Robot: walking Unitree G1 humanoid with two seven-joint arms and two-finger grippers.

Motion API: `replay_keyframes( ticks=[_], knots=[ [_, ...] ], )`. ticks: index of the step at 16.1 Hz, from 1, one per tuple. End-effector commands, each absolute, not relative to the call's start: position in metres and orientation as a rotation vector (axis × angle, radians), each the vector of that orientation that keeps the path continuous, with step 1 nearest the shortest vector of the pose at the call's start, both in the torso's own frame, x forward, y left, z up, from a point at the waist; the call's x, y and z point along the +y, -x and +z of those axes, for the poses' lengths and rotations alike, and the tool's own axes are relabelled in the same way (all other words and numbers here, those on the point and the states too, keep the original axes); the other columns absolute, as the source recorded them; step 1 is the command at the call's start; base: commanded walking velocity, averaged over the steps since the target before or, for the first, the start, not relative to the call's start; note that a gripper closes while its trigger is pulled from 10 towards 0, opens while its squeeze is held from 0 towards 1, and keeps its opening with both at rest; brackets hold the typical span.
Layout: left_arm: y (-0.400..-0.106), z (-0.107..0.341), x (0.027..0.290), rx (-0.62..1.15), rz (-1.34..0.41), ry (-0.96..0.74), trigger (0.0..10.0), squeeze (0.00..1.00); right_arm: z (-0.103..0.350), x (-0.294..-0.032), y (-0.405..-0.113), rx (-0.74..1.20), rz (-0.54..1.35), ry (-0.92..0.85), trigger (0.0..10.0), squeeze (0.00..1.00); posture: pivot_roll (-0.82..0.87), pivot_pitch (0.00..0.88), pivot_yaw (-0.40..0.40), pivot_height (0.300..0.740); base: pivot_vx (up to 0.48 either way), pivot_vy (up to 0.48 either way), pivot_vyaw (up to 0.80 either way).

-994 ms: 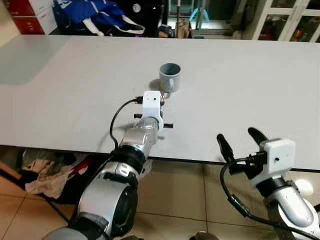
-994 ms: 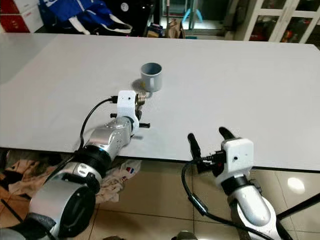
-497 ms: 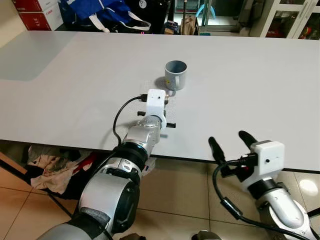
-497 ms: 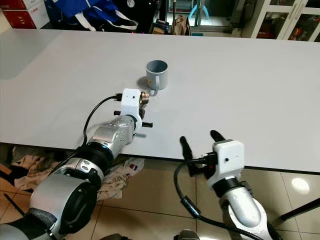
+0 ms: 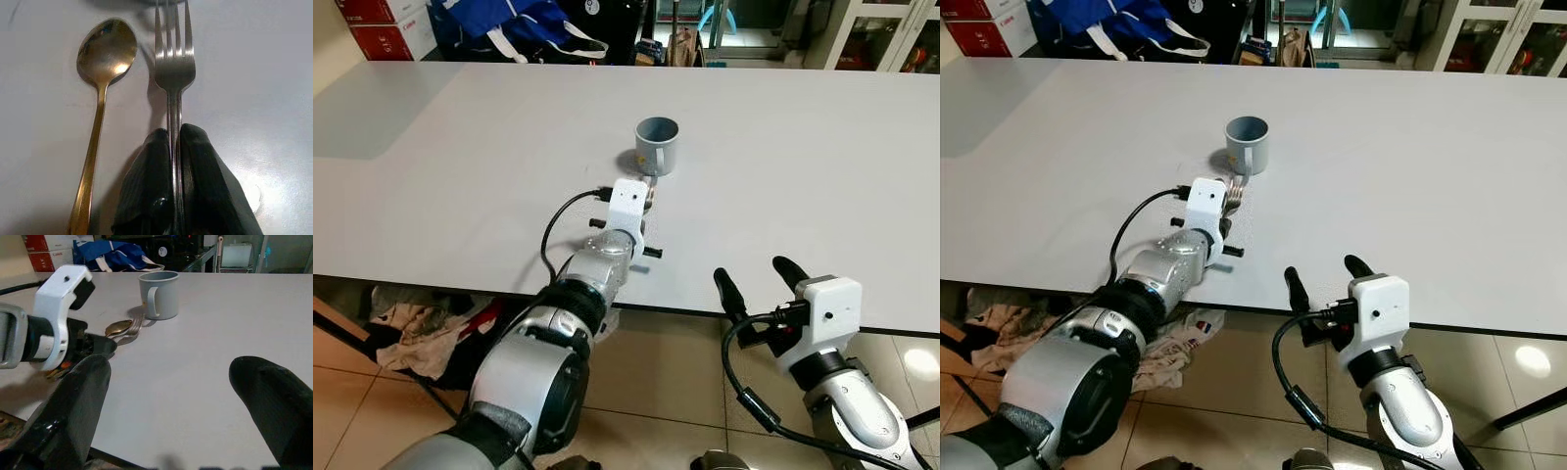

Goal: Setting the table

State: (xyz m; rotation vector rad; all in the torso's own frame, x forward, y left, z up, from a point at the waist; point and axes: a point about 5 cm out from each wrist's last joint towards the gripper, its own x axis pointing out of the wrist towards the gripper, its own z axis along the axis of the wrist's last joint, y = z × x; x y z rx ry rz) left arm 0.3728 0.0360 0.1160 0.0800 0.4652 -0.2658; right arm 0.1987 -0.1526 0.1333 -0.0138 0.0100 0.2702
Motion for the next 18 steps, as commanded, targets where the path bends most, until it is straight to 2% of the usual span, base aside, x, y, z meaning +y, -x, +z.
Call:
replay_keyframes(
  ticks=[1, 11, 12, 13, 14, 15, 17, 18],
  knots=[
    [-0.3743, 0.1227, 0.0288, 0.444, -0.287, -0.099, 10.0, 0.00, 0.1356, -0.1511, -0.1966, 0.005, 0.266, 0.018, 10.0, 0.00, -0.26, 0.047, 0.097, 0.727, 0.000, 0.000, 0.00],
    [-0.3744, 0.1248, 0.0223, 0.439, -0.264, -0.075, 10.0, 0.00, 0.1334, -0.1476, -0.1950, 0.017, 0.273, 0.014, 10.0, 0.00, -0.27, 0.046, 0.101, 0.727, 0.000, 0.000, 0.00],
    [-0.3745, 0.1251, 0.0219, 0.438, -0.260, -0.071, 10.0, 0.02, 0.1337, -0.1472, -0.1950, 0.017, 0.273, 0.014, 10.0, 0.00, -0.27, 0.050, 0.103, 0.727, 0.000, 0.000, 0.00],
    [-0.3746, 0.1255, 0.0218, 0.436, -0.253, -0.072, 10.0, 0.19, 0.1337, -0.1471, -0.1950, 0.017, 0.273, 0.015, 10.0, 0.00, -0.27, 0.050, 0.102, 0.727, 0.000, 0.000, 0.00],
    [-0.3747, 0.1257, 0.0218, 0.434, -0.248, -0.073, 10.0, 0.19, 0.1337, -0.1471, -0.1950, 0.017, 0.274, 0.015, 10.0, 0.00, -0.27, 0.050, 0.102, 0.727, 0.000, 0.000, 0.00],
    [-0.3747, 0.1258, 0.0211, 0.434, -0.243, -0.070, 10.0, 0.49, 0.1334, -0.1472, -0.1948, 0.019, 0.274, 0.015, 10.0, 0.00, -0.27, 0.052, 0.100, 0.727, 0.000, 0.000, 0.00],
    [-0.3743, 0.1248, 0.0209, 0.439, -0.232, -0.063, 10.0, 0.56, 0.1328, -0.1476, -0.1941, 0.023, 0.274, 0.017, 10.0, 0.00, -0.27, 0.052, 0.100, 0.727, 0.000, 0.000, 0.00],
    [-0.3742, 0.1247, 0.0209, 0.439, -0.231, -0.063, 10.0, 0.56, 0.1326, -0.1477, -0.1938, 0.025, 0.274, 0.018, 10.0, 0.00, -0.28, 0.054, 0.100, 0.727, 0.000, 0.000, 0.00]
  ],
)
